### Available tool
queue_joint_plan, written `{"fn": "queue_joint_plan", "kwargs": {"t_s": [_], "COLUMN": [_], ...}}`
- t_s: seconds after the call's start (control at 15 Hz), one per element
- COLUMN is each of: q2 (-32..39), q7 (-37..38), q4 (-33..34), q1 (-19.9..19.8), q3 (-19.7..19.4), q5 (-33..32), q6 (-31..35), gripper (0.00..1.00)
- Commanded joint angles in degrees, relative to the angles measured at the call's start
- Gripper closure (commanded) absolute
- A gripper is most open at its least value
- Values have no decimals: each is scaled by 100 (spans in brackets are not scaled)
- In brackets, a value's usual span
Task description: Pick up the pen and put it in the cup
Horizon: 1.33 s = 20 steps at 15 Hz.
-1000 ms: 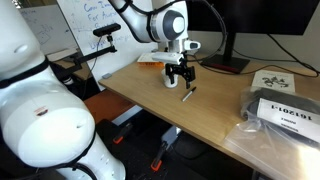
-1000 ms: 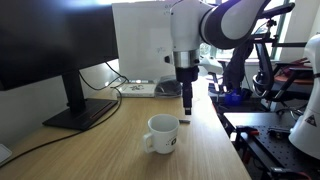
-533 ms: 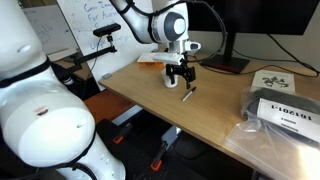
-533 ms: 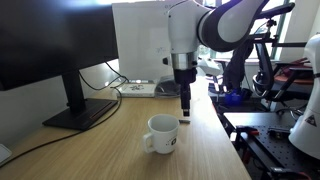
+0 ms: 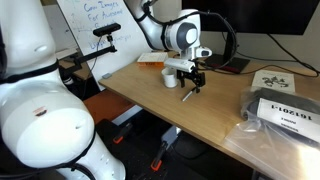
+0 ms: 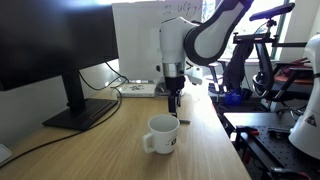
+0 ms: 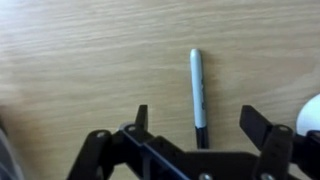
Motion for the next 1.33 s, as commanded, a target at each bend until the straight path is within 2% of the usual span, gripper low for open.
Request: {"fn": "queue_joint_plan", "kwargs": {"t_s": [0.0, 0.33, 0.6, 0.73, 0.93, 1.13, 1.27], "q2": [458, 868, 897, 798, 452, -41, -459], "q7": [-385, -247, -416, -611, -1303, -2667, -3729], "q4": [436, 819, 833, 752, 510, 240, 33], "q1": [-35, 78, -53, -130, -277, -551, -675], "q3": [41, -50, -9, 92, 287, 643, 844], "q5": [405, 222, 483, 724, 1248, 2099, 2915], "q6": [118, 34, 93, 201, 636, 962, 945], "gripper": [29, 70, 98, 98, 96, 96, 96]}}
